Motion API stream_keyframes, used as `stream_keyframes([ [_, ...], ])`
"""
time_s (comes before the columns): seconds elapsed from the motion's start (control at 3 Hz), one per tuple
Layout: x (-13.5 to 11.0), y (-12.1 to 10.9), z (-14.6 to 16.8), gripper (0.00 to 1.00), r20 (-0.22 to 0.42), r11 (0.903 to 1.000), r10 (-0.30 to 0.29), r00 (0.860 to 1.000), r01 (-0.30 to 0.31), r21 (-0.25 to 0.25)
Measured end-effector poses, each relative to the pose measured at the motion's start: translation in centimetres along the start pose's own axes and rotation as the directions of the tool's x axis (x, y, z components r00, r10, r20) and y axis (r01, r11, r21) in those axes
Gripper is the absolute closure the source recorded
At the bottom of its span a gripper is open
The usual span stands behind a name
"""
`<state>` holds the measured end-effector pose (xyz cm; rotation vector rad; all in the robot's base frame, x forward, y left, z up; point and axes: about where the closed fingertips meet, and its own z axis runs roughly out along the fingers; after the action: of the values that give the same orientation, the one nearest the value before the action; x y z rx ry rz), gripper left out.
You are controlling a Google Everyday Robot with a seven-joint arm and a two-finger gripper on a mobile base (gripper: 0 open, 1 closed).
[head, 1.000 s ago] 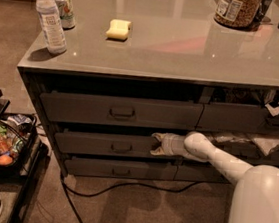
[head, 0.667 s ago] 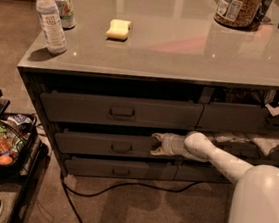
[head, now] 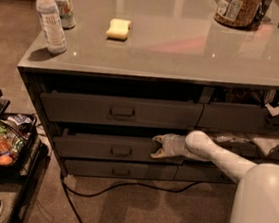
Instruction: Open middle drawer
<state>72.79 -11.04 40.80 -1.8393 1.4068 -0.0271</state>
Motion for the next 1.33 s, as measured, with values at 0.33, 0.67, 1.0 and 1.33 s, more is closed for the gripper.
stream_keyframes([
  [0.33, -1.4, 1.1, -0.8, 1.00, 0.018, 0.9996, 0.000, 1.000, 0.000, -0.029],
  [0.67, -1.4, 1.3, -0.9, 1.00, 0.018, 0.9996, 0.000, 1.000, 0.000, -0.029],
  [1.0, -2.0, 2.1, -1.3, 1.00, 0.046, 1.0000, -0.001, 0.999, 0.001, -0.010],
  [1.33, -2.0, 2.6, -1.4, 1.00, 0.047, 1.0000, 0.000, 0.999, 0.000, -0.009],
])
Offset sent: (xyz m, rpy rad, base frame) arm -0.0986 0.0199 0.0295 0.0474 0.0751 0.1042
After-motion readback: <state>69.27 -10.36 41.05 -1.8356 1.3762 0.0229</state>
